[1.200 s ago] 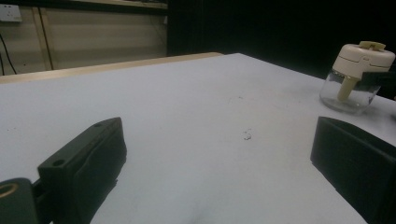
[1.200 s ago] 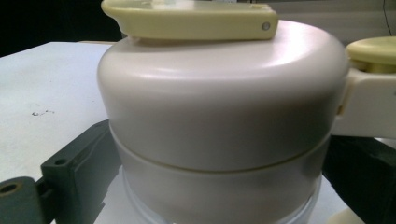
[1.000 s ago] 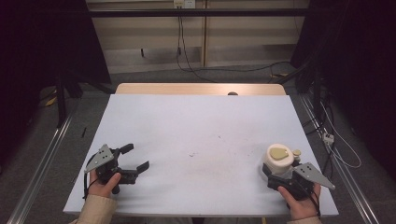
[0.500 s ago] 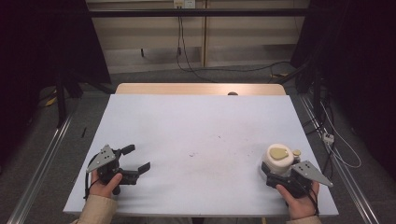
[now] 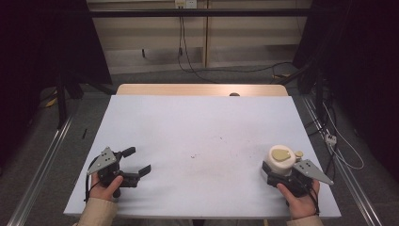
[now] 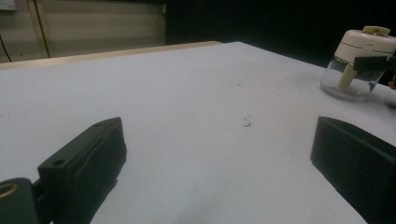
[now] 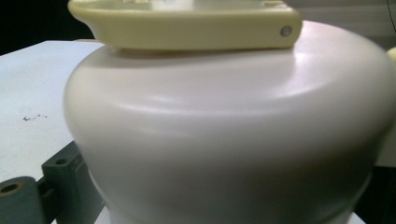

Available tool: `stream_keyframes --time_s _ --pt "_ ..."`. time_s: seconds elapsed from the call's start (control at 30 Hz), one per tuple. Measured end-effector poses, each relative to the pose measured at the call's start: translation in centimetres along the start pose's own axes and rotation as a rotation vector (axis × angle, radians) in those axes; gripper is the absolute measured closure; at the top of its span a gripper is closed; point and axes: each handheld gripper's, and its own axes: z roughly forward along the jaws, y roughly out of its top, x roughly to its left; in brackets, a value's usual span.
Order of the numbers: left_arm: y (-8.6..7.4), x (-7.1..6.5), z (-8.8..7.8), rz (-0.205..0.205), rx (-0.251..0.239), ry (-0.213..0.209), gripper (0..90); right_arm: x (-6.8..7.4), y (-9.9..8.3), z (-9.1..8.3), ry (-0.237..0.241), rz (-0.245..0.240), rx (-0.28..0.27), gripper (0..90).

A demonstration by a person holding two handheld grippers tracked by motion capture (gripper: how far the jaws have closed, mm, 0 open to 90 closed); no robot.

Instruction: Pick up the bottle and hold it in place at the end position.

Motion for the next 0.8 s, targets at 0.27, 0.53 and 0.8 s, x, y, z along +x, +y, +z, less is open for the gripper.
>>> stream_keyframes --time_s 0.27,0.53,0.8 --pt "-0.03 -0.08 0.03 0.005 0.004 -0.001 3.0 0.01 0.08 0.3 -0.006 -0.002 0.006 4.3" --pt "-0.07 -0.06 0.02 0.0 0.003 0.0 3.1 0.19 0.29 0.34 -0.023 0.026 0.017 5.7" --pt "-0.08 -0.08 0.03 -0.001 0.003 0.001 3.1 0.27 0.4 0.26 -0.028 0.027 0.029 6.1"
